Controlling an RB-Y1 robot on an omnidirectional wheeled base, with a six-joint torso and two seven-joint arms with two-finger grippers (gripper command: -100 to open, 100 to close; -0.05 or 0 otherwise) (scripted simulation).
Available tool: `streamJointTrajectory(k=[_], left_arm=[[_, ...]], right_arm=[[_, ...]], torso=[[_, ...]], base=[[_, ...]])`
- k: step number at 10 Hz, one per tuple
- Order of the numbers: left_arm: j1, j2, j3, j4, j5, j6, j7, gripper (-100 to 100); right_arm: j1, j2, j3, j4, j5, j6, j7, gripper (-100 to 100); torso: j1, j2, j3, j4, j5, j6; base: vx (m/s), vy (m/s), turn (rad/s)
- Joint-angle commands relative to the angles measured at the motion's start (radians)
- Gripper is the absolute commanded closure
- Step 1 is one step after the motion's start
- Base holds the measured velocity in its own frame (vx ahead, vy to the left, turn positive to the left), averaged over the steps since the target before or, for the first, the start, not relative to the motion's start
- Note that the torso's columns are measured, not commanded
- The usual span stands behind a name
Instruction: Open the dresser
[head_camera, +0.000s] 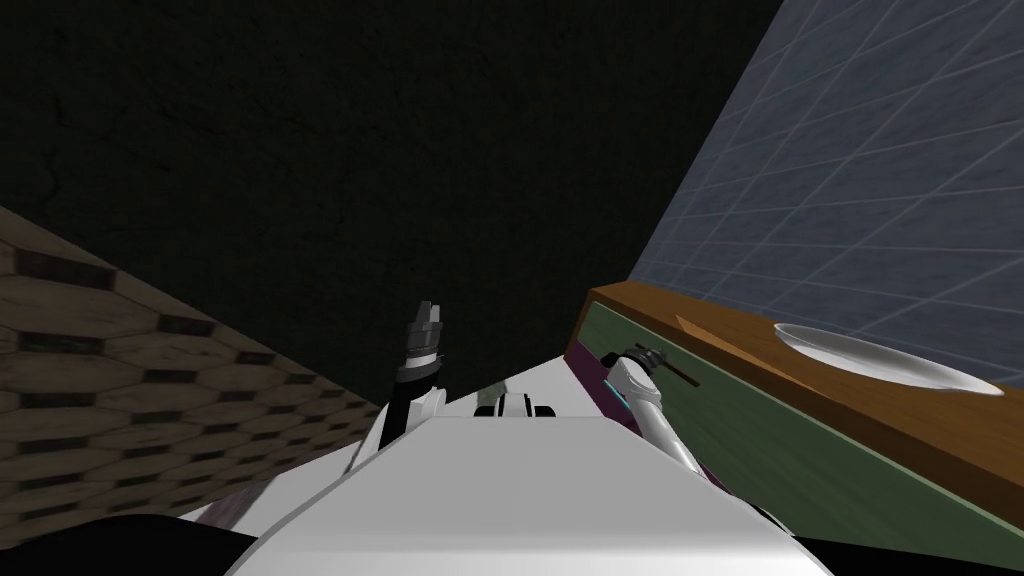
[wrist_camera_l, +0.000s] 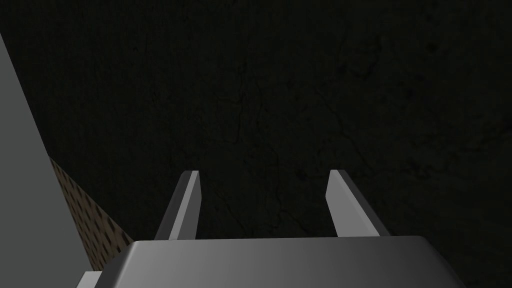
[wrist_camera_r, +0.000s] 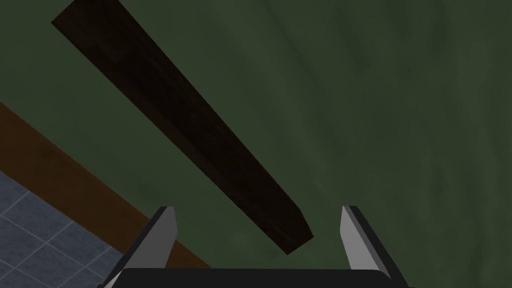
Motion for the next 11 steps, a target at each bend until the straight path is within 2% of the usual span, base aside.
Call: streamJointTrajectory(k=[1, 3, 8, 11], left_arm=[[0.000, 0.000, 0.000, 0.000, 0.000, 0.000, 0.000, 0], [0.000, 0.000, 0.000, 0.000, 0.000, 0.000, 0.000, 0], [0.000, 0.000, 0.000, 0.000, 0.000, 0.000, 0.000, 0], [0.000, 0.000, 0.000, 0.000, 0.000, 0.000, 0.000, 0]], right_arm=[[0.000, 0.000, 0.000, 0.000, 0.000, -0.001, -0.001, 100], [-0.005, 0.007, 0.000, -0.006, -0.003, 0.005, 0.011, 100], [-0.012, 0.031, 0.004, -0.020, -0.001, 0.018, 0.032, 100], [-0.017, 0.041, 0.003, -0.035, 0.004, 0.028, 0.039, 100]], torso=[[0.001, 0.000, 0.000, 0.000, 0.000, 0.000], [0.007, 0.004, 0.003, 0.002, 0.002, 0.001], [-0.004, 0.003, 0.001, 0.004, 0.003, 0.003], [0.003, 0.004, 0.002, 0.003, 0.002, 0.001]], base=[[0.006, -0.011, 0.001], [-0.047, 0.114, 0.003], [-0.066, 0.156, 0.007], [-0.082, 0.167, -0.001]])
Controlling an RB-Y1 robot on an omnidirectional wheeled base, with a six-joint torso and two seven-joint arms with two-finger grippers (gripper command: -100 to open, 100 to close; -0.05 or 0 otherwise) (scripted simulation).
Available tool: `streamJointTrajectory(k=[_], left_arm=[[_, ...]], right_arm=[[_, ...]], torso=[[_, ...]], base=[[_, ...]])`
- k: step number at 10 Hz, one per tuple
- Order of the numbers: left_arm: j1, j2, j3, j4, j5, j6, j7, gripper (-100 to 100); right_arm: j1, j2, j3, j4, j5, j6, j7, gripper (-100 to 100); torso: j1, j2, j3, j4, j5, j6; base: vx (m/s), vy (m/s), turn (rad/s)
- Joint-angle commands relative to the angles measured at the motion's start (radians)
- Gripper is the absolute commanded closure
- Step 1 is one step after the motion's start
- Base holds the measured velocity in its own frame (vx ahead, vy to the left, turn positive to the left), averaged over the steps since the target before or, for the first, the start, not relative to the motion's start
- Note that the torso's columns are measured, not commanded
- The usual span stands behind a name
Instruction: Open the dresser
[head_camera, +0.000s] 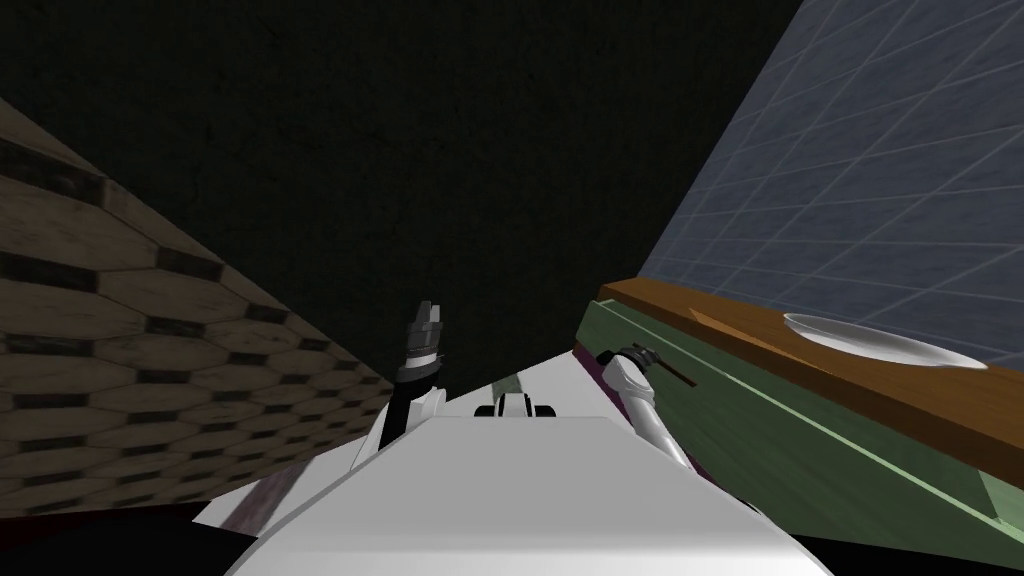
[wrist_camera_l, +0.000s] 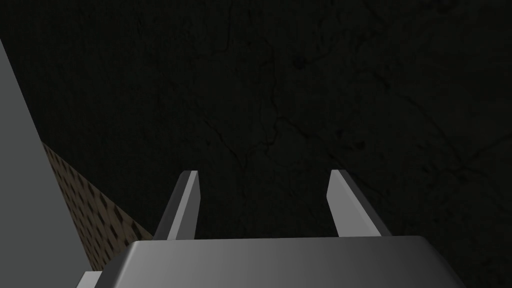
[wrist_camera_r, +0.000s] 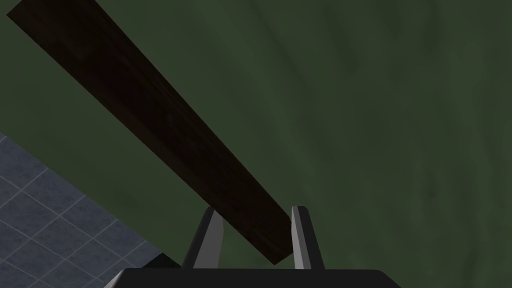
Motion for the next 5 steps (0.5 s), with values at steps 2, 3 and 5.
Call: streamJointTrajectory(k=[2, 3, 5], left_arm=[[0.000, 0.000, 0.000, 0.000, 0.000, 0.000, 0.000, 0], [0.000, 0.000, 0.000, 0.000, 0.000, 0.000, 0.000, 0], [0.000, 0.000, 0.000, 0.000, 0.000, 0.000, 0.000, 0]], right_arm=[[-0.029, 0.004, -0.005, -0.008, -0.031, 0.010, 0.054, -100], [-0.044, 0.000, -0.009, -0.009, -0.046, 0.013, 0.077, -100], [-0.074, -0.009, -0.016, -0.010, -0.076, 0.017, 0.124, -100]], torso=[[-0.006, 0.000, -0.001, 0.001, 0.001, 0.002], [-0.007, -0.002, -0.002, -0.001, -0.001, 0.001], [-0.006, -0.004, -0.003, -0.003, -0.003, 0.000]], base=[[-0.040, 0.048, 0.000], [-0.055, 0.018, -0.017], [-0.054, 0.012, -0.008]])
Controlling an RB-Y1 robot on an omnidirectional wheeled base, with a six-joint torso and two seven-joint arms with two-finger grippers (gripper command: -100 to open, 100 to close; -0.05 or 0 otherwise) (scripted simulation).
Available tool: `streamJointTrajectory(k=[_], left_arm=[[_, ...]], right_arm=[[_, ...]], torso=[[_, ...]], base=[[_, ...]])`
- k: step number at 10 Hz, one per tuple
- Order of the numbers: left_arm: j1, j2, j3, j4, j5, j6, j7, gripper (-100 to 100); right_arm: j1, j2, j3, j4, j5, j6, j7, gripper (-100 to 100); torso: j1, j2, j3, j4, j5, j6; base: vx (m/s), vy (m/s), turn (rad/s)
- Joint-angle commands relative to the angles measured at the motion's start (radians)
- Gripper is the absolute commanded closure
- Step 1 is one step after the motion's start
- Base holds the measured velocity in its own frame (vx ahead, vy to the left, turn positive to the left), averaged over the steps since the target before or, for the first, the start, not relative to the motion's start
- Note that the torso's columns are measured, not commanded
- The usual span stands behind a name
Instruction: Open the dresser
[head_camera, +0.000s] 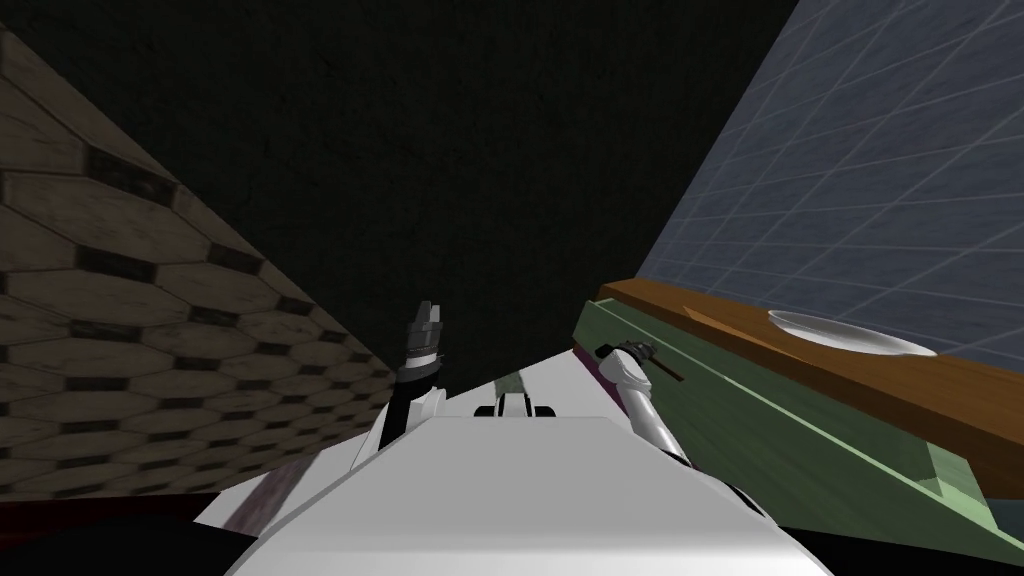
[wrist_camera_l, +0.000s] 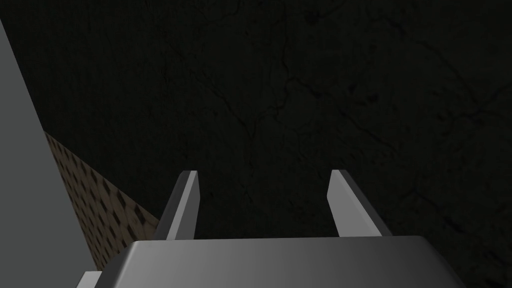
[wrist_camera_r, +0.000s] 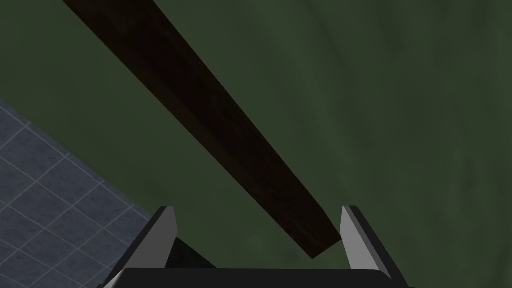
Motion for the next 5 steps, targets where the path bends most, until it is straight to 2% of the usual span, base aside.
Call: streamJointTrajectory(k=[1, 5], left_arm=[[0.000, 0.000, 0.000, 0.000, 0.000, 0.000, 0.000, 0], [0.000, 0.000, 0.000, 0.000, 0.000, 0.000, 0.000, 0]], right_arm=[[-0.045, -0.013, -0.010, 0.006, -0.037, 0.007, 0.061, -100], [-0.104, -0.030, -0.026, 0.004, -0.097, 0.015, 0.154, -100]], torso=[[0.002, 0.000, 0.000, 0.001, 0.002, 0.000], [0.010, 0.006, 0.003, 0.006, 0.008, -0.002]], base=[[-0.041, 0.011, -0.009], [-0.039, 0.011, -0.017]])
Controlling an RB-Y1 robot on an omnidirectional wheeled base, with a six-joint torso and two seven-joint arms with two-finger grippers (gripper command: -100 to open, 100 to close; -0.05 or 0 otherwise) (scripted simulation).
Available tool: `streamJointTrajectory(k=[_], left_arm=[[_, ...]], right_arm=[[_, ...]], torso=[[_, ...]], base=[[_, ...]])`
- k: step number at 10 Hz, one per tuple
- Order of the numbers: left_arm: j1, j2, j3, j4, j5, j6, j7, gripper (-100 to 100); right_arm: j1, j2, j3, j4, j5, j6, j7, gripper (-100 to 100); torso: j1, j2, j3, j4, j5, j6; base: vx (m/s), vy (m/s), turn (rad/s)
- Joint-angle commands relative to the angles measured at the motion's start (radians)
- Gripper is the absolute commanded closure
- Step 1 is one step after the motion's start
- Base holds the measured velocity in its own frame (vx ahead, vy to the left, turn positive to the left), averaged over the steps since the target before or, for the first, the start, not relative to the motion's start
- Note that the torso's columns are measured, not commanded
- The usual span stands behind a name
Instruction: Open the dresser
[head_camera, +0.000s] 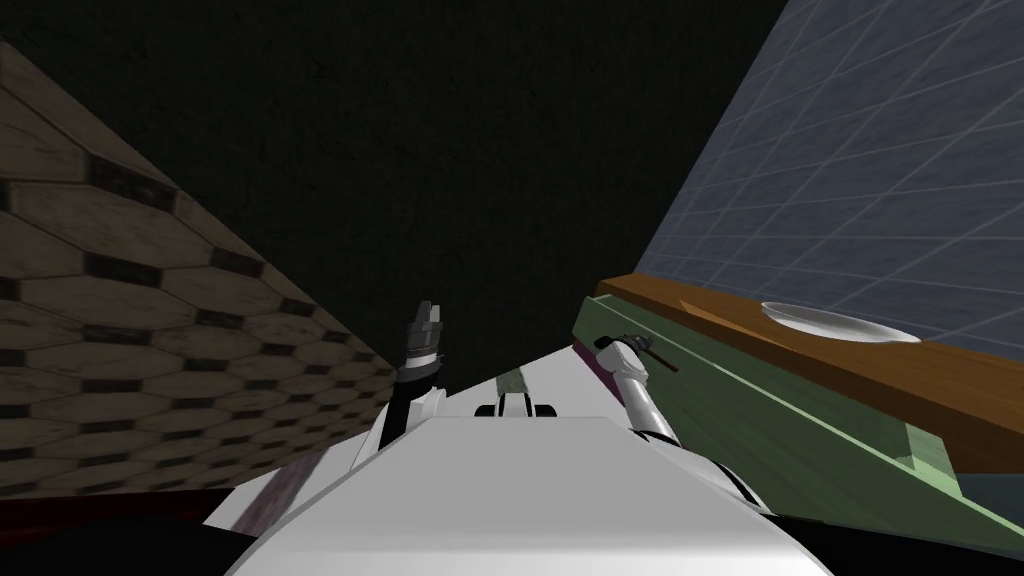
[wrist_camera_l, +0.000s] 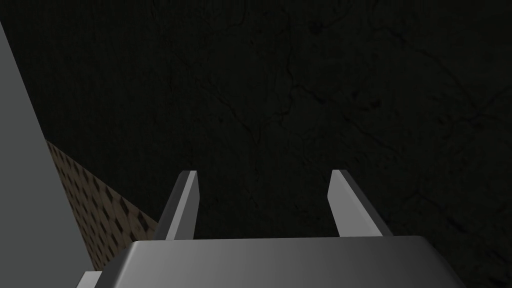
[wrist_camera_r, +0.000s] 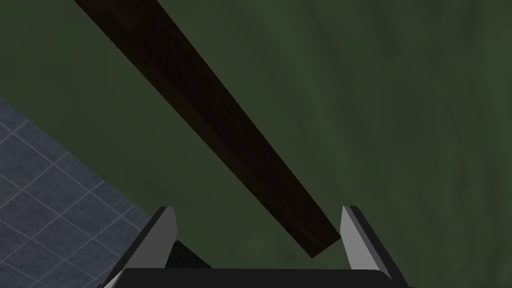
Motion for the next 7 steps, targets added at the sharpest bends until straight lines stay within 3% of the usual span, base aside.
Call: streamJointTrajectory(k=[1, 2, 7], left_arm=[[0.000, 0.000, 0.000, 0.000, 0.000, 0.000, 0.000, 0], [0.000, 0.000, 0.000, 0.000, 0.000, 0.000, 0.000, 0], [0.000, 0.000, 0.000, 0.000, 0.000, 0.000, 0.000, 0]], right_arm=[[-0.009, -0.003, -0.006, -0.010, -0.026, 0.003, 0.033, -100], [-0.009, -0.001, -0.006, -0.009, -0.030, 0.004, 0.042, 0], [-0.001, 0.010, -0.003, 0.002, -0.034, 0.004, 0.042, 0]], torso=[[0.002, 0.002, 0.001, 0.002, 0.002, 0.000], [0.001, 0.001, 0.001, 0.000, 0.001, 0.002], [-0.007, -0.004, -0.002, -0.004, -0.006, 0.002]], base=[[-0.013, 0.003, 0.008], [0.003, -0.001, 0.011], [0.000, 0.001, 0.002]])
